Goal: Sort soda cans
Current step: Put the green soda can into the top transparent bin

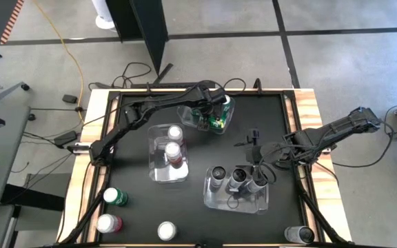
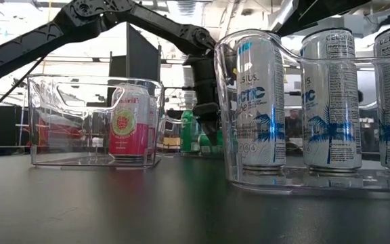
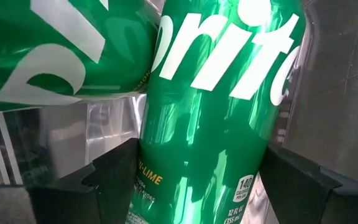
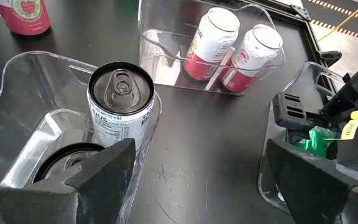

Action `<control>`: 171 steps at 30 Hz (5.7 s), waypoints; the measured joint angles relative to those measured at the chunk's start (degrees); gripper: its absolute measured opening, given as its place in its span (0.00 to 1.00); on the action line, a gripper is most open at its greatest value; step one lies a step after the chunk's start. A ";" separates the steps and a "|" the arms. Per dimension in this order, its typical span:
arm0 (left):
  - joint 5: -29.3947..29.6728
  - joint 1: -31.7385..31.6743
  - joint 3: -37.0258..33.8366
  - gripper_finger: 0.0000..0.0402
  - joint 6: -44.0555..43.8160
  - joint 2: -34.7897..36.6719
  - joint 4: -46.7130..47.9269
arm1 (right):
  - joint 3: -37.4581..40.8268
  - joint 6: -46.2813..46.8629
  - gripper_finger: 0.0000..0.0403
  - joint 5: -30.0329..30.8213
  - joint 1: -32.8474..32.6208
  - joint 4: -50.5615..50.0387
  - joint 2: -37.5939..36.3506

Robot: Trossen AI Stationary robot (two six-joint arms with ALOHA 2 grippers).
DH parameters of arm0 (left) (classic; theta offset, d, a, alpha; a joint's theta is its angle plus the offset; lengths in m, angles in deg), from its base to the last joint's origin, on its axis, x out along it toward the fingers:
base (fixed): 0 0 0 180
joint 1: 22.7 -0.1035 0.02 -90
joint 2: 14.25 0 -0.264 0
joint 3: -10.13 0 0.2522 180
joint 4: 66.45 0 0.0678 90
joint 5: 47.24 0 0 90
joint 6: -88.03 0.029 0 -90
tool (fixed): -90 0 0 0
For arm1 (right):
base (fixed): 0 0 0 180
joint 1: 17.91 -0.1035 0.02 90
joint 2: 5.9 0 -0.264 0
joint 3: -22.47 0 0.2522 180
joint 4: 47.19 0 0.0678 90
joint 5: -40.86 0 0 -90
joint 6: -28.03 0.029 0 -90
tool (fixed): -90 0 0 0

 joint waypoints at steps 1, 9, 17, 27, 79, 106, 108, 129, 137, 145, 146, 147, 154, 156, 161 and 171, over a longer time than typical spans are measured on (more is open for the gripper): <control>0.10 0.12 0.42 0.71 -0.20 -0.05 0.30 | 0.00 0.00 0.94 0.00 0.00 0.00 0.00; 0.48 0.67 3.74 0.71 -1.03 -0.45 3.65 | 0.00 0.00 0.94 0.00 0.00 0.00 0.00; 0.93 1.61 6.41 0.70 -2.00 -0.45 7.27 | 0.00 0.00 0.94 0.00 0.00 -0.01 0.00; 2.68 2.29 8.63 0.69 -3.15 0.05 10.92 | 0.00 0.00 0.94 0.00 0.01 -0.07 0.00; 0.87 3.01 8.68 0.58 -24.90 2.98 12.03 | 0.02 -0.01 0.94 0.09 0.02 -0.44 -0.02; 3.76 4.39 2.71 0.44 -6.74 3.10 10.87 | 0.02 0.15 0.94 0.11 0.02 -0.38 -0.02; 4.49 4.80 3.10 0.47 -2.10 3.02 11.05 | 0.02 0.15 0.94 0.11 0.02 -0.36 -0.02; -1.05 2.65 -3.47 0.80 0.71 2.39 -1.35 | 0.02 -0.04 0.94 0.09 0.25 -0.35 -0.02; 1.19 2.13 -4.63 0.80 -6.11 2.45 -2.02 | 0.02 0.00 0.94 0.10 0.50 -0.34 -0.02; 0.49 1.28 -4.53 0.80 -5.39 1.93 -1.25 | 0.02 0.00 0.94 0.09 0.57 -0.22 -0.02; 0.24 1.26 -4.77 0.80 -5.06 1.93 -1.20 | 0.02 0.00 0.94 0.09 0.57 -0.17 -0.02; 0.16 1.26 -5.46 0.80 -4.64 1.94 -1.70 | 0.02 0.00 0.94 0.09 0.57 -0.08 -0.02; 1.26 0.93 -7.79 0.76 -4.49 2.14 -2.08 | 0.02 0.00 0.94 0.07 0.57 0.02 -0.02; 1.84 0.87 -7.89 0.71 -4.63 2.15 -2.10 | 0.02 0.02 0.94 0.07 0.57 0.02 -0.02; 2.33 0.36 -7.94 0.68 -5.14 2.17 -2.06 | 0.02 0.02 0.94 0.07 0.57 0.02 -0.02; 1.76 -0.14 -7.94 0.68 -4.53 2.17 -2.13 | 0.02 0.05 0.94 0.07 0.57 0.02 -0.02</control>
